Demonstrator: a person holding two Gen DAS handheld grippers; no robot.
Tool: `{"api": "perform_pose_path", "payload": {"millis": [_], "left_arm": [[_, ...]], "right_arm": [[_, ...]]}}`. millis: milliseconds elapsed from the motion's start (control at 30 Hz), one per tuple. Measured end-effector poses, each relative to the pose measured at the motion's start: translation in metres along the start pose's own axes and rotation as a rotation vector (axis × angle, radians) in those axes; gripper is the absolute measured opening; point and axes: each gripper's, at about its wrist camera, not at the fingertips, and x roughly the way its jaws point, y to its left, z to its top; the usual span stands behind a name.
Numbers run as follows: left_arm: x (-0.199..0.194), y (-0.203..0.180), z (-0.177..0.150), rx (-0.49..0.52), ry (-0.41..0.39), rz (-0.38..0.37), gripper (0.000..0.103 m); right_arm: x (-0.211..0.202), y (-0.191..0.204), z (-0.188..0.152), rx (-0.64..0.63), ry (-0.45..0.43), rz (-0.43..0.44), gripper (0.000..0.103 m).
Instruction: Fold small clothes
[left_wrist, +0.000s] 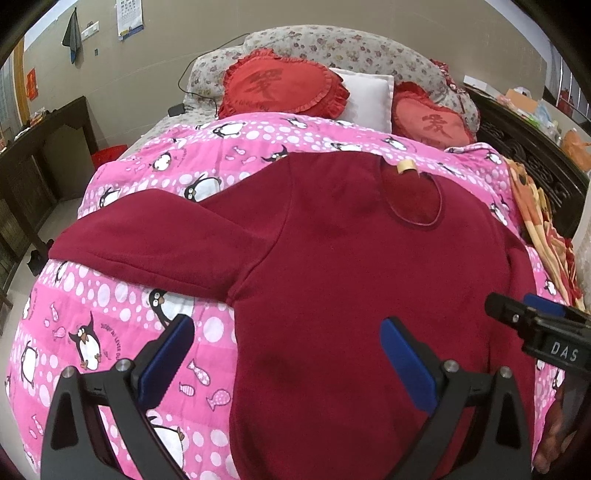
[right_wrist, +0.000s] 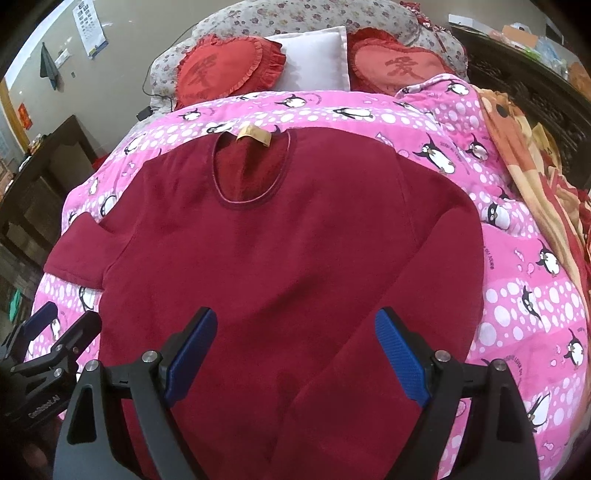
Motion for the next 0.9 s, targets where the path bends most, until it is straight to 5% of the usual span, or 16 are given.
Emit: {"api": "perform_pose_path", "payload": {"millis": [900], "left_arm": [[0.016,0.024,0.005,-0.046,0.015,0.020,0.102]], "right_arm": [[0.021,0.015,0.002,-0.023,0.030,-0.008,0.070]]}}
